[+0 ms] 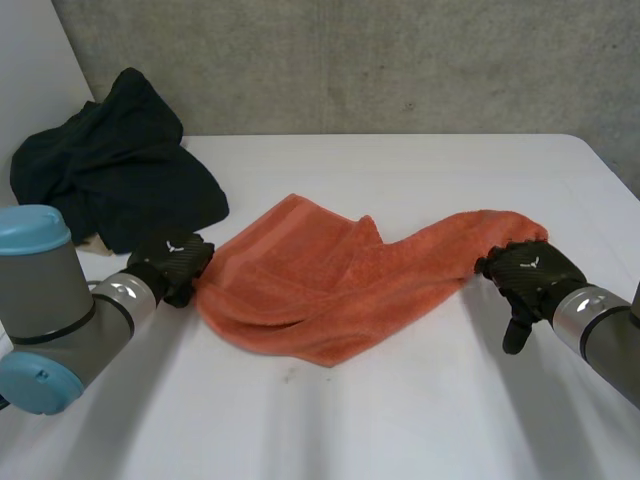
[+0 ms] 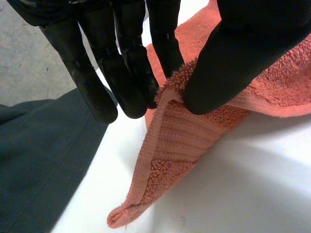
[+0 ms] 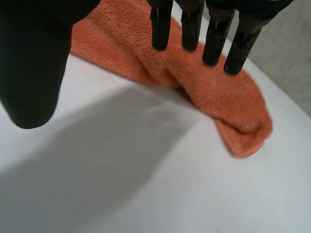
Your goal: Fold the laundry.
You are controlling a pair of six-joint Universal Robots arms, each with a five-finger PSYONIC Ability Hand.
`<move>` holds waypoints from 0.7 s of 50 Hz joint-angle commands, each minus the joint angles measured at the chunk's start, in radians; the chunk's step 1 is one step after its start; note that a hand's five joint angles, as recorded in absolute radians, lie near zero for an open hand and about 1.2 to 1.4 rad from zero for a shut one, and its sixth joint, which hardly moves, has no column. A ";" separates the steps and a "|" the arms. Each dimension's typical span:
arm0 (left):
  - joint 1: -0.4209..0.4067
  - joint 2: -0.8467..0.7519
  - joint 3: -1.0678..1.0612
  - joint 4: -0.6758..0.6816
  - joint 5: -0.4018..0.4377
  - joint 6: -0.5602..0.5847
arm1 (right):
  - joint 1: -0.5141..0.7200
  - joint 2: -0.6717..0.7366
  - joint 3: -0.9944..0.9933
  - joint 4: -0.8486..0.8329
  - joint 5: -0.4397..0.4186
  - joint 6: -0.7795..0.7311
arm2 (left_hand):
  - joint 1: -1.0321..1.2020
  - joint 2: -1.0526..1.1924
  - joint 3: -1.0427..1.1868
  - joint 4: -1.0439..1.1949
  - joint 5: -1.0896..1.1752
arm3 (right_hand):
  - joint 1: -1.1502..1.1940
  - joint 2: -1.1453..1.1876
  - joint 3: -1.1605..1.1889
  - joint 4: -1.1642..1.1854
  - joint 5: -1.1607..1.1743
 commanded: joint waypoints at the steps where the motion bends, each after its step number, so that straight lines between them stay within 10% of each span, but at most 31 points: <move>1: -0.013 0.108 -0.020 -0.051 -0.018 -0.042 | 0.003 -0.003 -0.025 0.215 -0.036 0.084 | 0.275 0.206 0.211 0.203 0.248 | 0.321 0.288 0.294 0.284 0.277; 35: -0.099 0.496 -0.011 -0.125 -0.015 -0.292 | 0.273 0.446 -0.590 0.028 -0.072 0.195 | 0.275 0.206 0.211 0.203 0.248 | 0.106 0.074 0.079 0.069 0.062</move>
